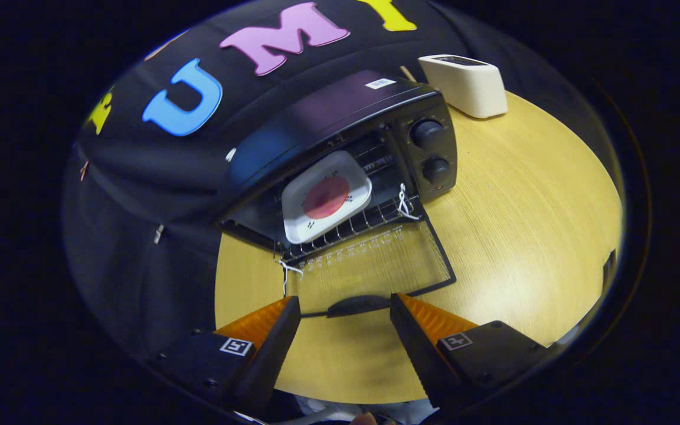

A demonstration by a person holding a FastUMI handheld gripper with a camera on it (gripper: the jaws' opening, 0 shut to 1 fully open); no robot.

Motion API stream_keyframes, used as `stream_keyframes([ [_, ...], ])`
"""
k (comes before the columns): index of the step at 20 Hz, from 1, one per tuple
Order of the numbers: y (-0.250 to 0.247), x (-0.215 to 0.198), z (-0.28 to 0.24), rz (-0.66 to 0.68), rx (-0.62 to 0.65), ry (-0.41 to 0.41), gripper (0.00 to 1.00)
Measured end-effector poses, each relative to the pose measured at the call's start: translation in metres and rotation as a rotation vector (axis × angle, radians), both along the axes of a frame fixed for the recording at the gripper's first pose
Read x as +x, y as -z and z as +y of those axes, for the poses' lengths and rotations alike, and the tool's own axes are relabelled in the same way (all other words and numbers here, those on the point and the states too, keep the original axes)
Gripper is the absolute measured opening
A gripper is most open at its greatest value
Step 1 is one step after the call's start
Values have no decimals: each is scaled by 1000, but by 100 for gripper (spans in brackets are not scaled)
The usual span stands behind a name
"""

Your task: Open the toaster oven, put the food inside, and close the toaster oven door.

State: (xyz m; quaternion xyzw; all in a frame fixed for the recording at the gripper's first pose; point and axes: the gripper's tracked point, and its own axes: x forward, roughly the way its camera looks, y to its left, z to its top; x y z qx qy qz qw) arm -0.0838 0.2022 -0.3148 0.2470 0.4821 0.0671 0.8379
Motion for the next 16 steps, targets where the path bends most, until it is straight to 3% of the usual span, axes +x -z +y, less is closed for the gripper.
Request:
stream_keyframes([
  [3,22,-24,17,37,-51,-123,99],
  [6,49,-37,22,88,-120,-184,99],
  [11,88,-46,28,165,-225,-235,99],
  [16,113,-35,32,176,-300,-227,99],
])
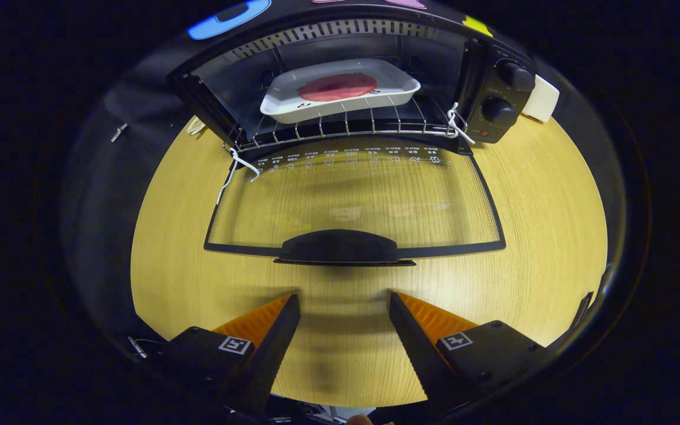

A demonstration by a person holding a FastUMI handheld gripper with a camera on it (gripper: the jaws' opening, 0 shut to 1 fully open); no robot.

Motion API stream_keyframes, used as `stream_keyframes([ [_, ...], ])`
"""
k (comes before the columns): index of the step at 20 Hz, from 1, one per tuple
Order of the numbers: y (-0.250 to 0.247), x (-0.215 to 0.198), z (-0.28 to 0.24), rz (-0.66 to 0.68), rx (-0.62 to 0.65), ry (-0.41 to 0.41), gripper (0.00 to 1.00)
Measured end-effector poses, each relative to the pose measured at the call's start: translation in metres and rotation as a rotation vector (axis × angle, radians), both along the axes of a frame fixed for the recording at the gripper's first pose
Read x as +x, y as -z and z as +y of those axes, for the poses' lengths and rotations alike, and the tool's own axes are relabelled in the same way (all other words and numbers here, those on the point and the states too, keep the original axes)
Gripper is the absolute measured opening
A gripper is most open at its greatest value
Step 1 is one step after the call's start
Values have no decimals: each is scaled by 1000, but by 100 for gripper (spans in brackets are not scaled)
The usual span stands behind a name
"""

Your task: Open the toaster oven, put the food inside, and close the toaster oven door.

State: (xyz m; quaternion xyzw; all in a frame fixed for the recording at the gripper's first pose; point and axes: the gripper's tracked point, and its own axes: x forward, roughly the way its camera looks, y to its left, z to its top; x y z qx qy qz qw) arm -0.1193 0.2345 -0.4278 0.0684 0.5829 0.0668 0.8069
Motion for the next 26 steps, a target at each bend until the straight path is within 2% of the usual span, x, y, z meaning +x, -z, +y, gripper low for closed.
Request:
stream_keyframes([
  [5,6,25,0,-57,-87,-11,99],
  [8,6,26,1,-28,-91,30,98],
  [10,2,25,0,-45,-80,20,98],
  [16,-29,26,-4,-162,-41,39,98],
  [20,-51,32,-9,-242,-42,20,99],
  [26,-94,59,-15,-365,-31,31,99],
])
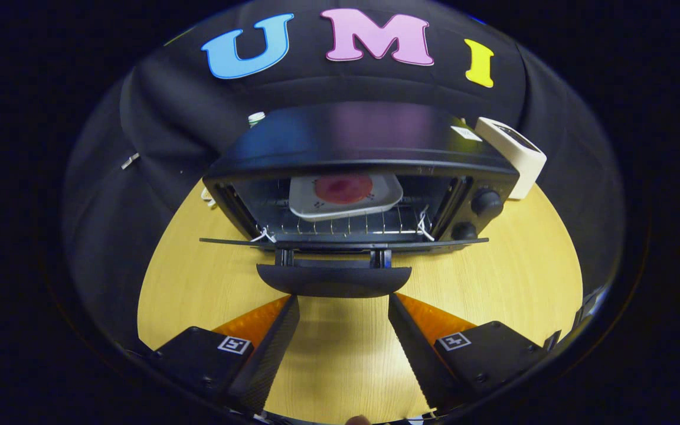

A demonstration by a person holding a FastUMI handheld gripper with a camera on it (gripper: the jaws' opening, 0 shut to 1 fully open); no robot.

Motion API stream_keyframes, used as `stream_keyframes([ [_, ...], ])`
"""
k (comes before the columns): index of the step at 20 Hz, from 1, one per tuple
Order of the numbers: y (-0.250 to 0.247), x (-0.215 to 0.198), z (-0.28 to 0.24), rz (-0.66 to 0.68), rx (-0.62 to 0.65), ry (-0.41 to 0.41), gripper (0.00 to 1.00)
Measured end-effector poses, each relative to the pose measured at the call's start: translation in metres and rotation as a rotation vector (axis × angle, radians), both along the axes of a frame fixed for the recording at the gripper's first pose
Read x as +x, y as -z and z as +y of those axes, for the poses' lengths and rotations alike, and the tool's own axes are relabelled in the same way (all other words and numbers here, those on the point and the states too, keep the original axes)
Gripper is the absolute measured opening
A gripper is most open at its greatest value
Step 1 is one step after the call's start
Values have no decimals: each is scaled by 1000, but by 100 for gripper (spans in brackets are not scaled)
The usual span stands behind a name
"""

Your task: Open the toaster oven, put the food inside, and close the toaster oven door.

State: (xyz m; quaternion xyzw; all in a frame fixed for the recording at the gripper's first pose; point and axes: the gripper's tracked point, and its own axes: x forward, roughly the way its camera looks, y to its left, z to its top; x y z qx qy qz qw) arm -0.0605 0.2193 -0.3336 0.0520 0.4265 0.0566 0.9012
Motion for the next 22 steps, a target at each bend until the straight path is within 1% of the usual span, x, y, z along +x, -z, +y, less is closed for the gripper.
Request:
stream_keyframes([
  [5,-49,24,-5,-132,58,27,98],
  [7,-61,31,-14,-174,59,36,99],
  [10,-74,30,-23,-217,60,37,99],
  [14,-101,32,-45,-295,50,26,99],
  [18,-139,33,-74,-385,37,12,99],
  [22,-184,39,-111,-478,41,24,99],
])
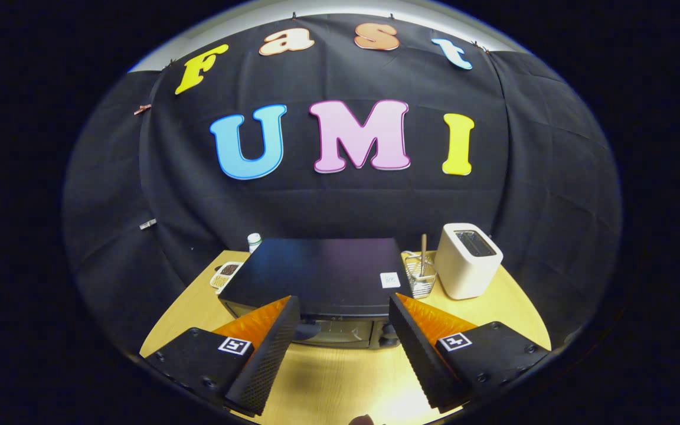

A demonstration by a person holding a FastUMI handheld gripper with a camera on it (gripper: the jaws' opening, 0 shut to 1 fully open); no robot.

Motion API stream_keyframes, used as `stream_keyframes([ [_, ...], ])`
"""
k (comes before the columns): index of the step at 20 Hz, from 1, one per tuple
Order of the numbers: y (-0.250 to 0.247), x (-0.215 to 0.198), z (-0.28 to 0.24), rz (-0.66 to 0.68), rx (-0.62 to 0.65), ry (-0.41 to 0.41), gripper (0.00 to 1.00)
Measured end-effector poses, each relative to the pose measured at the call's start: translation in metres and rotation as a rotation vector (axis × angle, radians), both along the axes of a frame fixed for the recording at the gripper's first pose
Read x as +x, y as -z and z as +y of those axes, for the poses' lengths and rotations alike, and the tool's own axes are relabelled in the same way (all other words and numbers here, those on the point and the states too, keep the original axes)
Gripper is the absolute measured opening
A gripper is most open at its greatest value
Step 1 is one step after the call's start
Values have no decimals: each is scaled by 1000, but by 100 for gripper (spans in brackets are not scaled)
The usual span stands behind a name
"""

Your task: Open the toaster oven, put the food inside, and close the toaster oven door.

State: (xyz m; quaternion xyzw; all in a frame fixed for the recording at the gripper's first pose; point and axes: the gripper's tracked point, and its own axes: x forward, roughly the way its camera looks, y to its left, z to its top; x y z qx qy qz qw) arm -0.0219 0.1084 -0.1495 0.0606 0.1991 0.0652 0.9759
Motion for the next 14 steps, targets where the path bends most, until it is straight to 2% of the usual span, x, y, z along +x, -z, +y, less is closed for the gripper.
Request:
stream_keyframes([
  [9,-107,12,-98,-209,18,57,99],
  [14,-155,1,-157,-281,41,95,98],
])
